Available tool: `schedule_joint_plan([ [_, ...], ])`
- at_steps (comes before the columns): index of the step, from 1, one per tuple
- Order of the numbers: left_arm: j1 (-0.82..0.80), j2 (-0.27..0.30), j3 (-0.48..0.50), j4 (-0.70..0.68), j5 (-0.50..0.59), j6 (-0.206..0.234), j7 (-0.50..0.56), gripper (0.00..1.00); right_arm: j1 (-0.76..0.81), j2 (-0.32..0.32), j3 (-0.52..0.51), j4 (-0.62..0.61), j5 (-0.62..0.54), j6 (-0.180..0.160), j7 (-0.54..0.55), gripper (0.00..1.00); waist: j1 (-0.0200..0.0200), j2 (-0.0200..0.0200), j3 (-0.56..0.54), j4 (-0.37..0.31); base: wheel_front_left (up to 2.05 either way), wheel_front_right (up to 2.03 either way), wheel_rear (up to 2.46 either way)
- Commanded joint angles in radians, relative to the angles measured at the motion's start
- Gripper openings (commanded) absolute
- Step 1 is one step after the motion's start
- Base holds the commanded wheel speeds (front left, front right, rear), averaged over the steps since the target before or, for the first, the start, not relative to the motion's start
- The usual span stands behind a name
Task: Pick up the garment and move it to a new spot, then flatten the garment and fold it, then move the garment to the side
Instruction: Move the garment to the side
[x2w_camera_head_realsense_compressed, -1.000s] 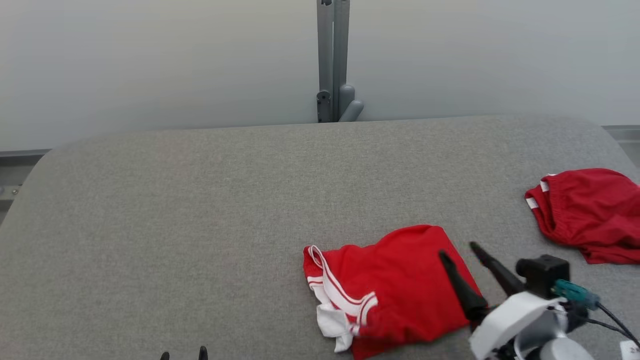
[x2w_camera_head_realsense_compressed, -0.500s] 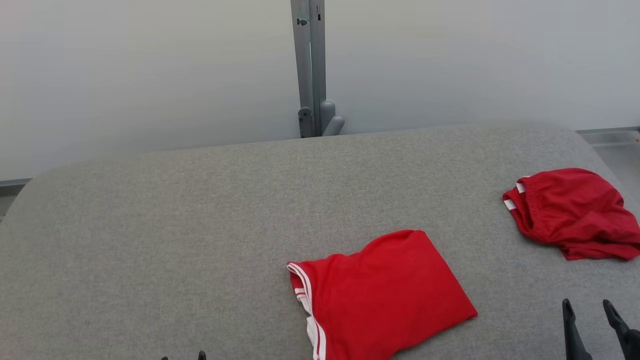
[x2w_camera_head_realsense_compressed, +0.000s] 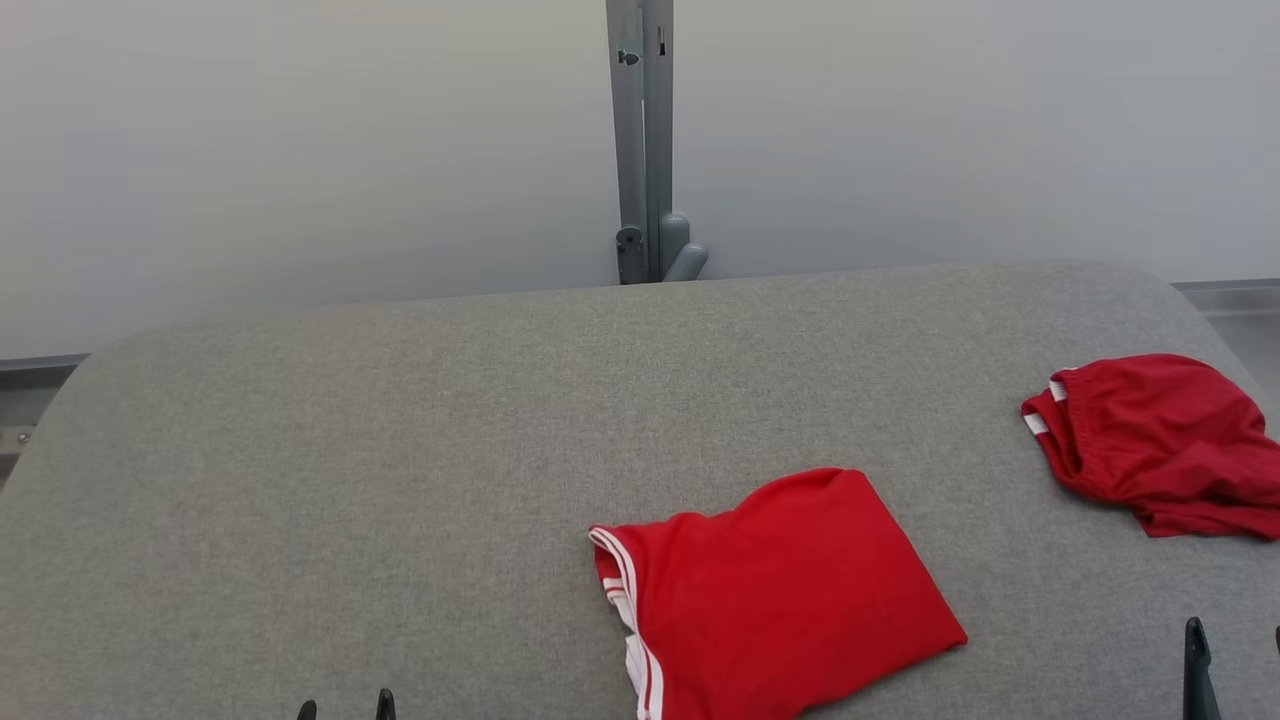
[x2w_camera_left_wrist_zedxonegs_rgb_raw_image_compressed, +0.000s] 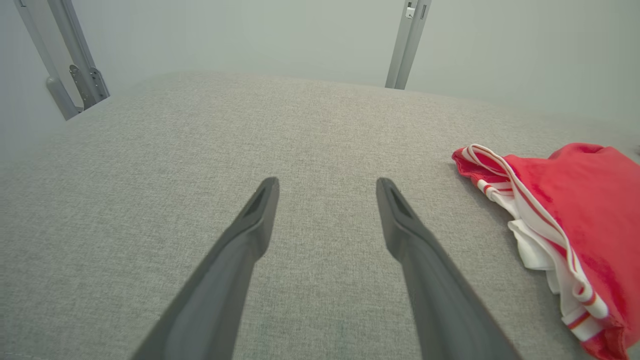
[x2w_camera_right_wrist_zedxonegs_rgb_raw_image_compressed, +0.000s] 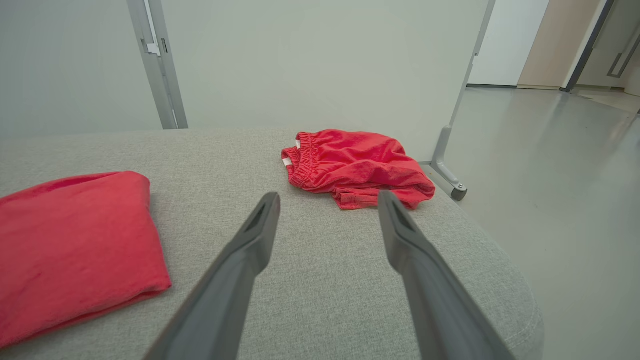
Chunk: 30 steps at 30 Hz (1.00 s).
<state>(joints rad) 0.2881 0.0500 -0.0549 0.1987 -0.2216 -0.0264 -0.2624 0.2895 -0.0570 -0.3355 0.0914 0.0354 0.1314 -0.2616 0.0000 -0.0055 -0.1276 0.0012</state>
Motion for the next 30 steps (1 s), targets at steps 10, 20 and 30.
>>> schedule_joint_plan([
  [10,0.000,0.002,-0.001,-0.003,0.002,0.000,-0.003,1.00,-0.009,0.005,0.042,0.001,-0.001,-0.001,-0.004,1.00,0.0000,0.0055,-0.006,0.003,0.00,0.00,0.00],
  [20,-0.005,0.002,-0.009,-0.001,-0.002,0.003,-0.003,1.00,-0.046,0.005,0.086,-0.005,0.016,-0.001,-0.004,1.00,0.0000,0.0055,0.007,0.013,0.00,0.00,0.00],
  [30,-0.025,0.002,-0.035,0.009,-0.012,0.007,-0.003,1.00,-0.255,-0.073,0.313,0.220,0.143,-0.001,0.061,1.00,0.0000,0.0055,0.029,0.038,0.00,0.00,0.00],
])
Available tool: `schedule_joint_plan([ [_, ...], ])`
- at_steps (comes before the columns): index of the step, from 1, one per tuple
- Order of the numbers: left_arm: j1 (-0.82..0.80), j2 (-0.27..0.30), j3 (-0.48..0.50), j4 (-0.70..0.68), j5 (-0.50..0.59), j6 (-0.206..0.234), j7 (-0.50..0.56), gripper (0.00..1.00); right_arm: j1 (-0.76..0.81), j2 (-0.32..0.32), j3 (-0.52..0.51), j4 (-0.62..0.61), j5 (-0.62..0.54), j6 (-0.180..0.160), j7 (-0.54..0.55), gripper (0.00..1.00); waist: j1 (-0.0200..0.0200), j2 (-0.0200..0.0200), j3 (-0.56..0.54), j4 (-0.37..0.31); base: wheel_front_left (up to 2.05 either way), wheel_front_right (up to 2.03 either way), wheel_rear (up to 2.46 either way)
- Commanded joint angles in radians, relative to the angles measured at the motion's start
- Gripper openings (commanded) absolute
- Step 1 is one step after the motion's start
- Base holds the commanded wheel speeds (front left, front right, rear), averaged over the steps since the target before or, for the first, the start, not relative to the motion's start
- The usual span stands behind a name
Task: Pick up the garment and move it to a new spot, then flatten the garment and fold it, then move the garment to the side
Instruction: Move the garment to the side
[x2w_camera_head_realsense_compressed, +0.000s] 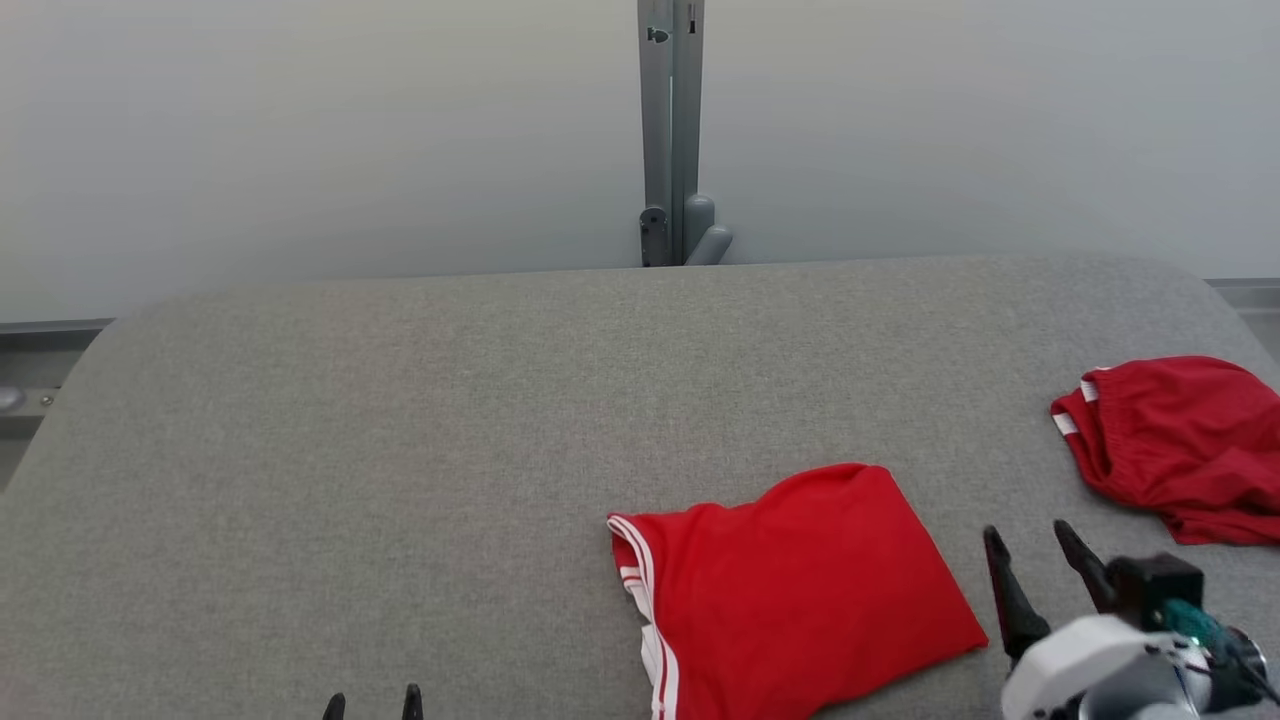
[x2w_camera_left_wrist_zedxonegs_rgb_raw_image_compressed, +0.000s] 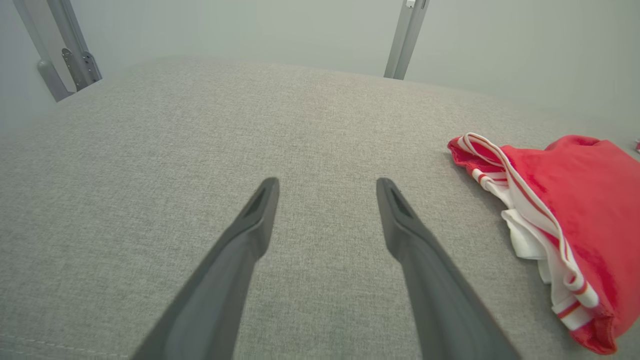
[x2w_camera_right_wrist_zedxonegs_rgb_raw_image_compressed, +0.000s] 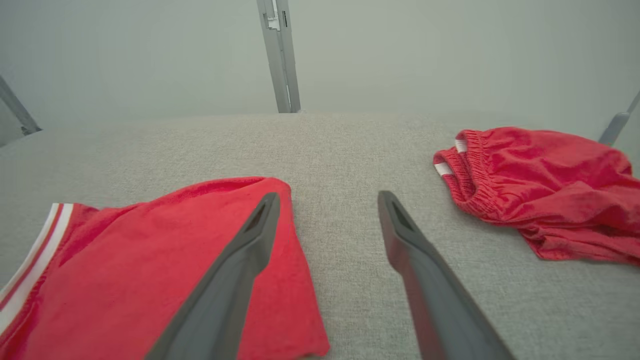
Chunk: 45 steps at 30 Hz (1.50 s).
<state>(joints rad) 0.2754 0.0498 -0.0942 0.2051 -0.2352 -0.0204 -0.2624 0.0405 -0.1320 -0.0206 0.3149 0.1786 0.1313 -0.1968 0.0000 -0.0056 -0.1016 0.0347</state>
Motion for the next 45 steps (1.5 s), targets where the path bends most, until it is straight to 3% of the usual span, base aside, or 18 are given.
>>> schedule_joint_plan([
  [1,-0.019,0.002,-0.001,0.010,0.000,0.000,-0.003,1.00,-0.061,-0.011,0.044,0.032,0.032,-0.001,0.059,1.00,0.0000,0.0056,0.006,0.014,0.00,0.00,0.00],
  [5,-0.026,0.002,-0.011,0.015,0.000,-0.003,-0.003,1.00,-0.176,-0.042,0.143,0.113,0.052,-0.001,0.194,1.00,0.0000,0.0056,0.016,0.031,0.00,0.00,0.00],
  [9,-0.038,0.002,-0.022,0.028,0.005,-0.011,-0.003,1.00,-0.259,-0.055,0.184,0.222,0.041,-0.001,0.259,1.00,0.0000,0.0056,0.027,0.057,0.00,0.00,0.00],
  [20,-0.049,0.002,-0.029,0.043,-0.002,-0.014,-0.003,1.00,-0.377,-0.059,0.194,0.489,0.039,-0.001,0.300,1.00,0.0000,0.0056,0.040,0.106,0.00,0.00,0.00],
  [26,-0.047,0.002,-0.036,0.046,-0.007,-0.010,-0.003,1.00,-0.401,-0.029,0.265,0.578,0.173,-0.001,0.322,1.00,0.0000,0.0056,0.045,0.106,0.00,0.00,0.00],
  [27,-0.053,0.002,-0.038,0.046,-0.009,-0.008,-0.003,1.00,-0.403,-0.028,0.281,0.586,0.196,-0.001,0.325,0.59,0.0000,0.0056,0.046,0.104,0.00,0.00,0.00],
  [28,-0.057,0.002,-0.040,0.046,-0.011,-0.007,-0.003,1.00,-0.406,-0.028,0.299,0.589,0.222,-0.001,0.328,0.00,0.0000,0.0056,0.047,0.103,0.00,0.00,0.00],
  [34,-0.059,0.002,-0.035,0.036,-0.022,0.000,-0.003,1.00,-0.455,-0.078,0.372,0.545,0.372,-0.001,0.312,0.00,0.0000,0.0056,0.049,0.073,0.00,0.00,0.00],
  [45,-0.052,0.002,-0.045,0.028,-0.033,0.000,-0.003,1.00,-0.631,-0.326,0.400,0.443,0.534,-0.001,0.413,0.00,0.0000,0.0056,0.048,0.000,0.00,0.00,0.00],
])
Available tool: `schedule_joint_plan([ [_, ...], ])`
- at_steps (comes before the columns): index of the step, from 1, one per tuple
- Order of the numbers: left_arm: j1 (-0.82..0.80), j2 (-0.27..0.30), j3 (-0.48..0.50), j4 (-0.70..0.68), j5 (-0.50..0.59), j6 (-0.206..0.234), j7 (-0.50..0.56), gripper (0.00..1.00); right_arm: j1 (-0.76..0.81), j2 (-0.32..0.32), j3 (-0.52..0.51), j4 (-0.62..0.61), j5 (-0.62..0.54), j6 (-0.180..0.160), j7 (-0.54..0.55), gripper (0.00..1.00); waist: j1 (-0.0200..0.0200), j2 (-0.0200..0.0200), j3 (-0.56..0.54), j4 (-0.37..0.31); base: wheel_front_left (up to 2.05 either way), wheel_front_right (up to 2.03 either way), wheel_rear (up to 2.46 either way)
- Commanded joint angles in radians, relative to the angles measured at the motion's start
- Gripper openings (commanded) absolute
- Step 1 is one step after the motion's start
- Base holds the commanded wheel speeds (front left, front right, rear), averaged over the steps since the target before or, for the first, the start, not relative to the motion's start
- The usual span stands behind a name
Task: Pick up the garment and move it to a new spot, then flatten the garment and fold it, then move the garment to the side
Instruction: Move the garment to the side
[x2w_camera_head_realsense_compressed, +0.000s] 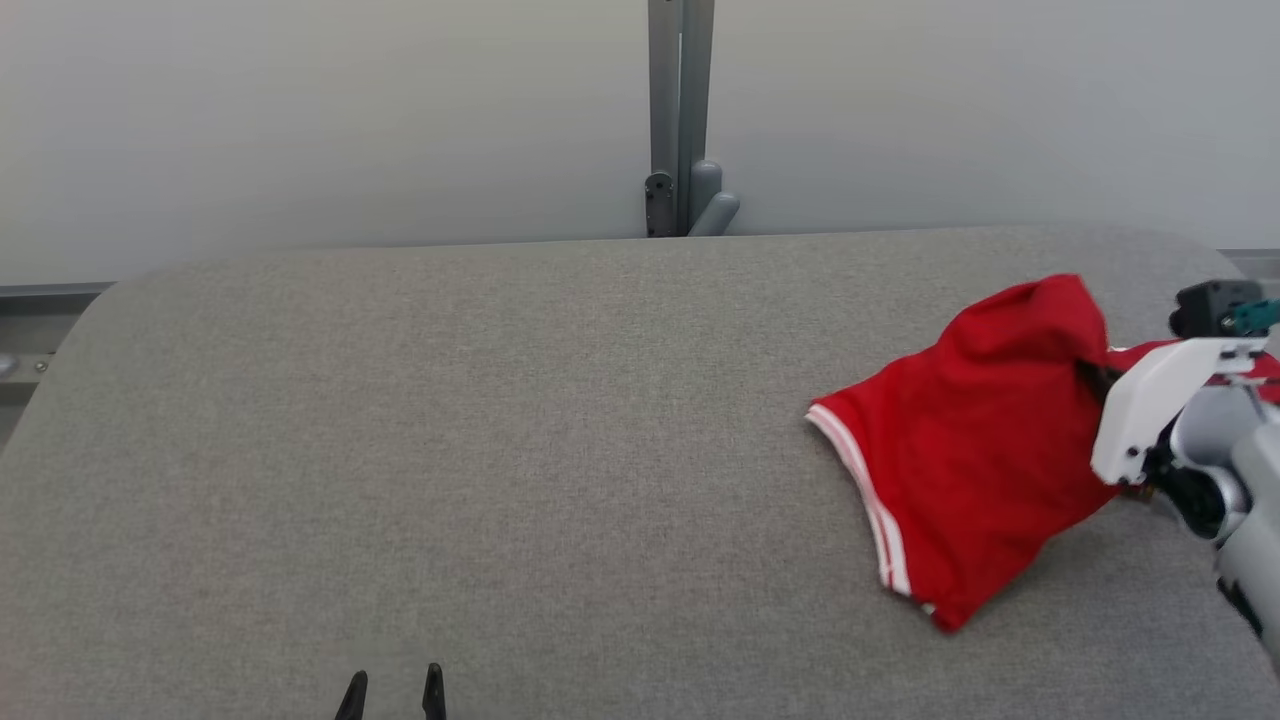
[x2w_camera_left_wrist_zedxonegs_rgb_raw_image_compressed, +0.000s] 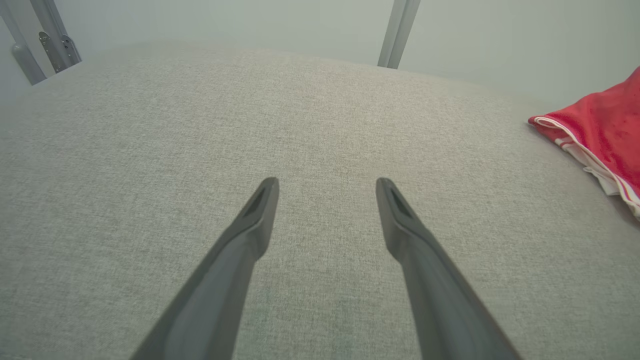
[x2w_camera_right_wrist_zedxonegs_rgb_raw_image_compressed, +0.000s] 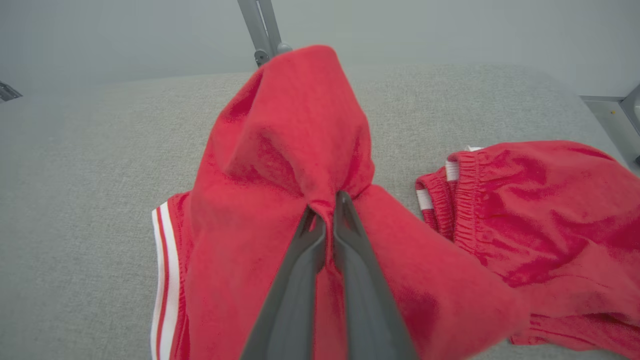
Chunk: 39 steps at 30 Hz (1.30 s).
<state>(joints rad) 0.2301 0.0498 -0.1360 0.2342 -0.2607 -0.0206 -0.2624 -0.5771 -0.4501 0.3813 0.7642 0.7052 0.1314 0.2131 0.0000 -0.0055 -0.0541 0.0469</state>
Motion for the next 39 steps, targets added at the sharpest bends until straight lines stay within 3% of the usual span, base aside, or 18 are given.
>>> schedule_joint_plan([
  [1,-0.008,0.002,-0.008,-0.001,-0.007,-0.001,-0.003,1.00,-0.031,-0.028,-0.007,-0.009,0.013,-0.001,0.008,0.00,0.0000,0.0055,0.002,-0.017,0.00,0.00,0.00],
  [10,-0.001,0.002,-0.042,-0.008,-0.004,0.004,-0.003,1.00,-0.120,-0.114,-0.096,0.062,0.003,-0.001,0.048,0.00,0.0000,0.0055,0.012,-0.032,0.00,0.00,0.00],
  [22,-0.013,0.002,-0.044,0.004,0.008,-0.005,-0.003,1.00,-0.178,-0.107,-0.204,0.231,-0.079,-0.001,-0.043,0.00,0.0000,0.0055,0.034,-0.021,0.00,0.00,0.00],
  [23,-0.014,0.002,-0.044,0.005,0.009,-0.005,-0.003,1.00,-0.185,-0.112,-0.230,0.257,-0.082,-0.001,-0.065,0.30,0.0000,0.0055,0.037,-0.019,0.00,0.00,0.00],
  [24,-0.016,0.002,-0.044,0.005,0.010,-0.007,-0.003,1.00,-0.186,-0.119,-0.243,0.283,-0.101,-0.001,-0.085,0.81,0.0000,0.0055,0.040,-0.017,0.00,0.00,0.00],
  [25,-0.018,0.002,-0.043,0.004,0.011,-0.008,-0.003,1.00,-0.186,-0.121,-0.256,0.314,-0.115,-0.001,-0.096,1.00,0.0000,0.0055,0.043,-0.014,0.00,0.00,0.00],
  [32,0.001,0.002,-0.031,-0.006,0.025,-0.011,-0.003,1.00,-0.202,-0.136,-0.305,0.389,-0.210,-0.001,-0.297,1.00,0.0000,0.0055,0.051,-0.020,0.00,0.00,0.00],
  [39,-0.002,0.002,-0.034,-0.039,0.004,0.002,-0.003,1.00,-0.126,-0.106,-0.299,0.346,-0.274,-0.001,-0.462,1.00,0.0000,0.0055,0.027,-0.041,0.00,0.00,0.00],
])
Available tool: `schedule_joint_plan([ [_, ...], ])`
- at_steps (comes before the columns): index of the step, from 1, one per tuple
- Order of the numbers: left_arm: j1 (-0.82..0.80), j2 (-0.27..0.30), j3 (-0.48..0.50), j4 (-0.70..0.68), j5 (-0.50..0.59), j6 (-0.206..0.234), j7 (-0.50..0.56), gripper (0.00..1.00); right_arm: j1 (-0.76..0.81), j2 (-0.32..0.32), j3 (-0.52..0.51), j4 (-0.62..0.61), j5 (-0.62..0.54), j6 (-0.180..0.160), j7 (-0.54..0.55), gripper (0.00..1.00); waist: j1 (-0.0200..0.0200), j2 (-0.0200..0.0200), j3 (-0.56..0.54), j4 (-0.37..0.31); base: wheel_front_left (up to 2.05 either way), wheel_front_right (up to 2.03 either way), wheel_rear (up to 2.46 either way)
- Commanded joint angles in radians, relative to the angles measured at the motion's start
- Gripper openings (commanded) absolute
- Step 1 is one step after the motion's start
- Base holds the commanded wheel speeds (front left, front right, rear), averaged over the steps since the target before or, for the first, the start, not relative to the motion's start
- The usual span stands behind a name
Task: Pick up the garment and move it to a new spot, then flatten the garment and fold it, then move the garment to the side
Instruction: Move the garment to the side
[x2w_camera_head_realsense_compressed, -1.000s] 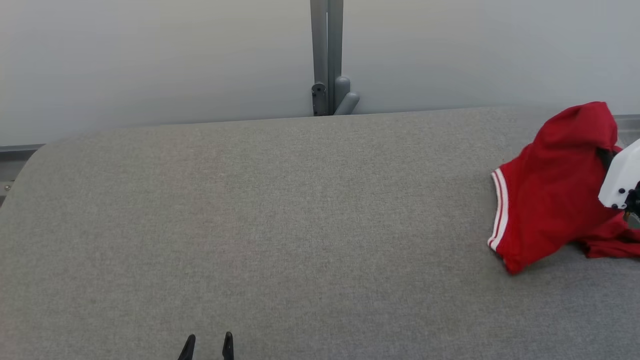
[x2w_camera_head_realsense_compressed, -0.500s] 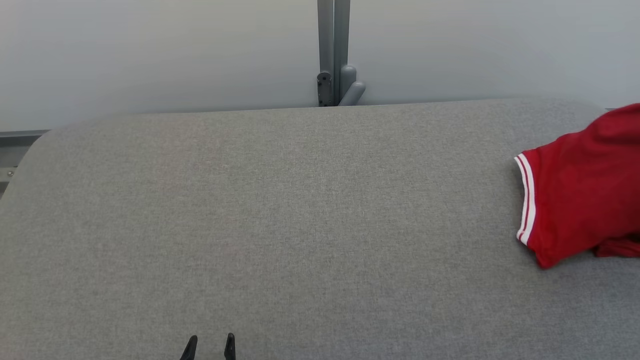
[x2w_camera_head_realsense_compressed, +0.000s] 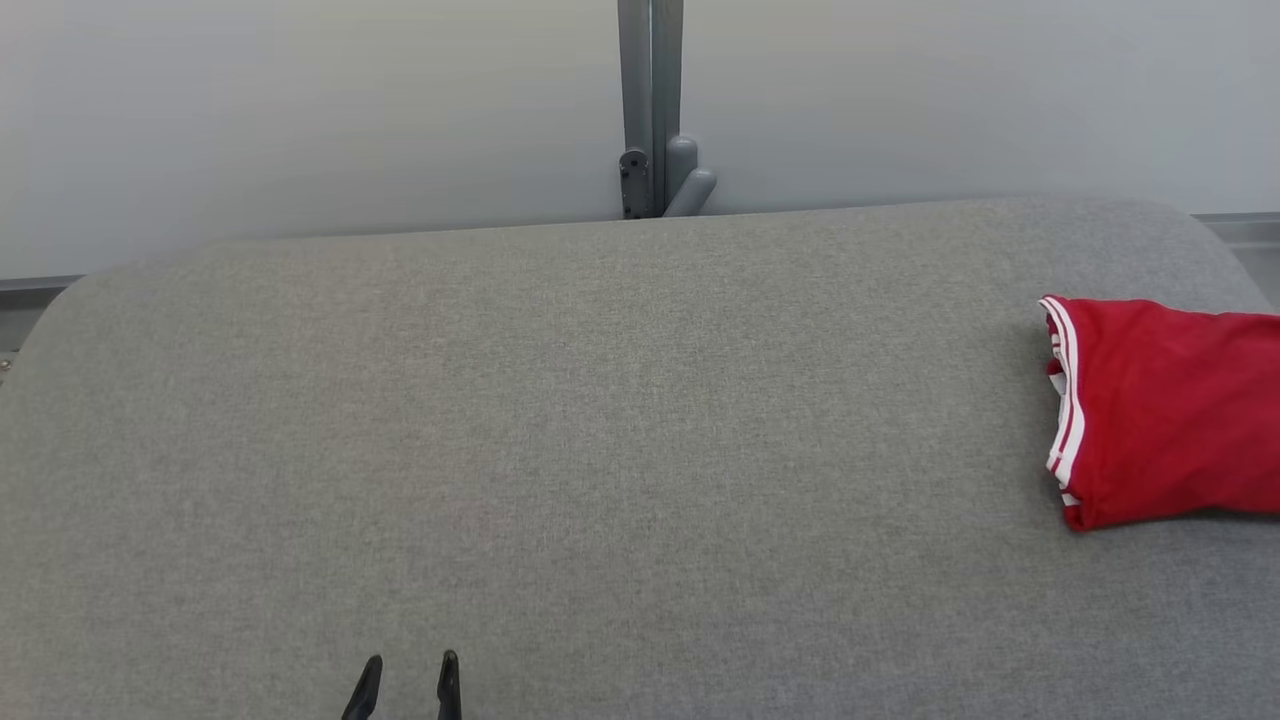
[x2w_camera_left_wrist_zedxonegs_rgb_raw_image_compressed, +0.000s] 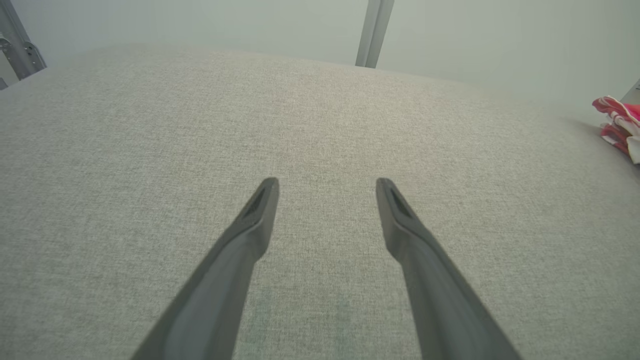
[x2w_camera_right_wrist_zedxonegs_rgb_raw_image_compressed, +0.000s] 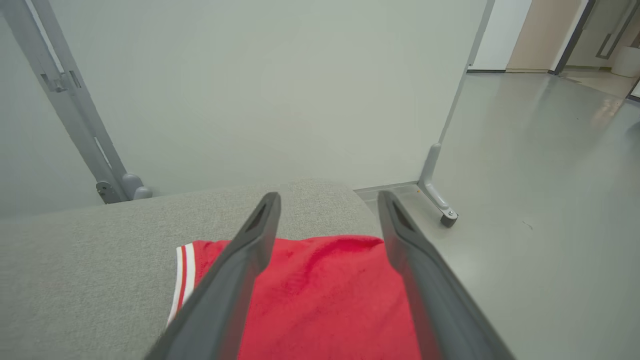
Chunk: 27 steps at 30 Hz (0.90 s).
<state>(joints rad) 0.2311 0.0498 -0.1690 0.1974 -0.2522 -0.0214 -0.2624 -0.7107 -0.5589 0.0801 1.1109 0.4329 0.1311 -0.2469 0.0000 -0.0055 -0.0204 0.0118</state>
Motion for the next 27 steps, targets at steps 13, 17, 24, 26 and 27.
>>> schedule_joint_plan([
  [13,0.024,0.002,0.080,-0.050,0.012,0.071,-0.003,1.00,0.574,0.198,-0.178,-0.717,-0.189,-0.001,-0.018,1.00,0.0000,0.0055,-0.079,-0.007,0.00,0.00,0.00],
  [17,0.019,0.002,0.092,-0.035,0.031,0.077,-0.003,1.00,0.705,0.294,-0.209,-0.831,-0.249,-0.001,-0.018,1.00,0.0000,0.0055,-0.091,0.002,0.00,0.00,0.00],
  [24,-0.010,0.002,0.110,0.005,0.034,0.073,-0.003,1.00,0.820,0.400,-0.208,-0.937,-0.336,-0.001,-0.018,1.00,0.0000,0.0055,-0.105,0.025,0.00,0.00,0.00],
  [26,-0.016,0.002,0.115,0.018,0.037,0.063,-0.003,1.00,0.849,0.428,-0.214,-0.967,-0.349,-0.001,-0.018,1.00,0.0000,0.0055,-0.106,0.036,0.00,0.00,0.00],
  [27,-0.022,0.002,0.115,0.022,0.038,0.055,-0.003,1.00,0.862,0.442,-0.227,-0.975,-0.352,-0.001,-0.018,1.00,0.0000,0.0055,-0.105,0.043,0.00,0.00,0.00],
])
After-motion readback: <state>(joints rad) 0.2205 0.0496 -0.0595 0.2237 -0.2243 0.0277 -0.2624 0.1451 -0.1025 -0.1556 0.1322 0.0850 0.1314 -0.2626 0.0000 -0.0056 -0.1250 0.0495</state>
